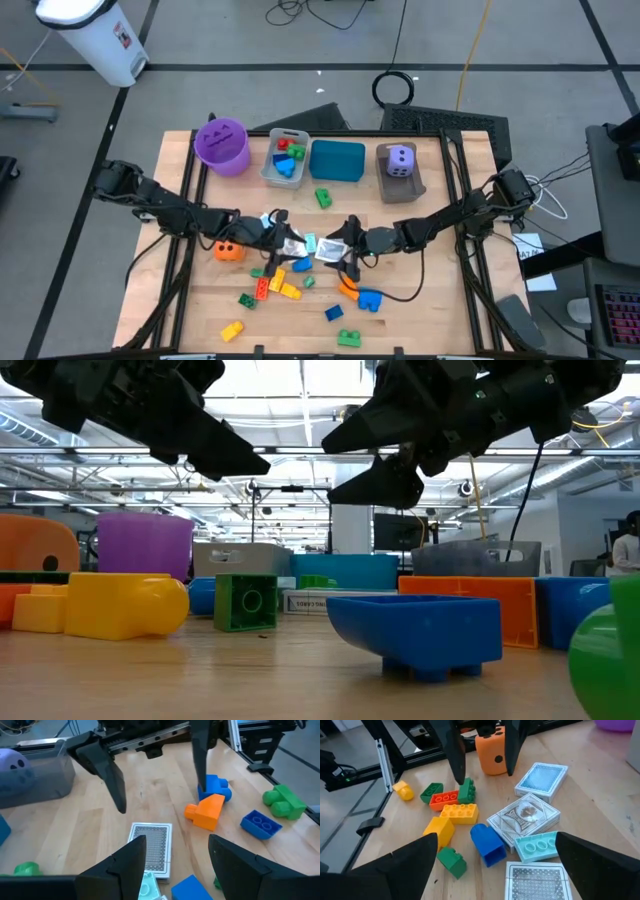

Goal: Pick & Place Toys
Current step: Put the white and black deck of cards into the blue bin

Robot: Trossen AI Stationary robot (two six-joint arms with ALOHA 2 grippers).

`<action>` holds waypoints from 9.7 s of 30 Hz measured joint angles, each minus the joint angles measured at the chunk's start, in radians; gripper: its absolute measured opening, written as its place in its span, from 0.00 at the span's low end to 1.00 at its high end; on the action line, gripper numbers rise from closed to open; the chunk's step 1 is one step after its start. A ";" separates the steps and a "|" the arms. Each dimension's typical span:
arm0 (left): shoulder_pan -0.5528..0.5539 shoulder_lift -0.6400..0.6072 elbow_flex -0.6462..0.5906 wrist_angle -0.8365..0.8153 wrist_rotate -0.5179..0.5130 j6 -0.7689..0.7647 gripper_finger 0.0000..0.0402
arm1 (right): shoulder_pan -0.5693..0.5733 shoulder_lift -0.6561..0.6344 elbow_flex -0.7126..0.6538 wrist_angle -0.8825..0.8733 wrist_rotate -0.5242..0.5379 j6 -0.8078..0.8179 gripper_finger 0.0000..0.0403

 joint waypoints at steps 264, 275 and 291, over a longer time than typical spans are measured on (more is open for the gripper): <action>0.799 0.771 1.373 -1.354 0.079 -0.299 0.21 | -0.027 -0.368 -0.431 0.277 0.137 -0.117 0.84; 0.804 0.771 1.373 -1.353 0.079 -0.292 0.25 | -0.026 -0.368 -0.431 0.253 0.136 -0.117 0.84; 0.810 0.758 1.373 -1.343 0.079 -0.279 0.53 | -0.026 -0.368 -0.431 0.253 0.136 -0.117 0.84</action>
